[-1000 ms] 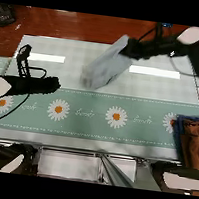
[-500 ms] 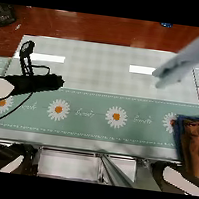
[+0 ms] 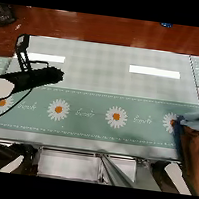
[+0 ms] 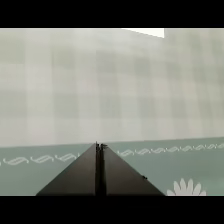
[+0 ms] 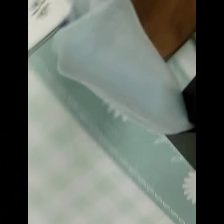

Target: Fold the shirts.

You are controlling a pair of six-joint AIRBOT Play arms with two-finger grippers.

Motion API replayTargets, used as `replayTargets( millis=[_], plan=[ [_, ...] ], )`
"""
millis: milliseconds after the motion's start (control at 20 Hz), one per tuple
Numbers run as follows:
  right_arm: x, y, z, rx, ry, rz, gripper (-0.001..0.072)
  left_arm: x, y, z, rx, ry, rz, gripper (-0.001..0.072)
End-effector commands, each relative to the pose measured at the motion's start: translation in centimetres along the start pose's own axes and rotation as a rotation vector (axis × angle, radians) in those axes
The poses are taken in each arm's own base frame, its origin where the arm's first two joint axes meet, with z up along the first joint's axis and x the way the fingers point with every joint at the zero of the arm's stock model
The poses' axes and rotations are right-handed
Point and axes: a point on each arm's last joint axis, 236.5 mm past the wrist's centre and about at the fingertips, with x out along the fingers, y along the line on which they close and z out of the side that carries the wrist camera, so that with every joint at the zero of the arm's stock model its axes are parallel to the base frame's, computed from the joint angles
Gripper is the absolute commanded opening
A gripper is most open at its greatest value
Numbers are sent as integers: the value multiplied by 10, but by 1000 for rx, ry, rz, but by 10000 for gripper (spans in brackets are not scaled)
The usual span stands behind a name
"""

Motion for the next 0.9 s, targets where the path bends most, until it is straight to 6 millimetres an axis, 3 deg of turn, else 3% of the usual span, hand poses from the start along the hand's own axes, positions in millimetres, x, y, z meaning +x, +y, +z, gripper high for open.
replayTargets(
  millis=[0, 100, 200, 250, 300, 350, 450, 550, 600, 650, 750, 800, 850],
  plan=[
    [20, -99, -69, 288, 100, -241, 20, 6, 2, 10, 0, -39, 2, 17],
    [25, -140, -104, 459, 114, -373, 20, 11, 5, 5, -5, -17, 11, 17],
    [26, -168, -125, 542, 119, -494, 26, 16, 8, -2, -8, 13, 19, 17],
    [24, -182, -135, 583, 142, -564, 146, 18, 10, -5, -10, 25, 24, 17],
    [24, -191, -142, 600, 169, -607, 356, 21, 12, -9, -11, 39, 29, 17],
    [27, -194, -144, 598, 186, -614, 414, 25, 14, -13, -15, 54, 36, 17],
    [36, -194, -132, 585, 164, -581, 414, 36, 22, -18, -21, 74, 53, 17],
    [53, -182, -99, 566, 70, -465, 398, 49, 30, -12, 36, 87, 71, 17],
    [64, -157, -64, 547, -8, -313, 231, 53, 34, -3, 34, 104, 82, 16],
    [68, -123, -25, 514, -83, -124, 20, 53, 37, 16, 19, 106, 91, 17],
    [53, -29, 73, 447, -279, 314, 20, 44, 31, 71, 37, 61, 84, 17],
    [39, 27, 107, 325, -335, 486, 19, 35, 19, 101, 51, 18, 68, 16],
    [32, 85, 122, 170, -344, 583, 19, 25, 1, 132, 76, -28, 41, 16]
  ],
)
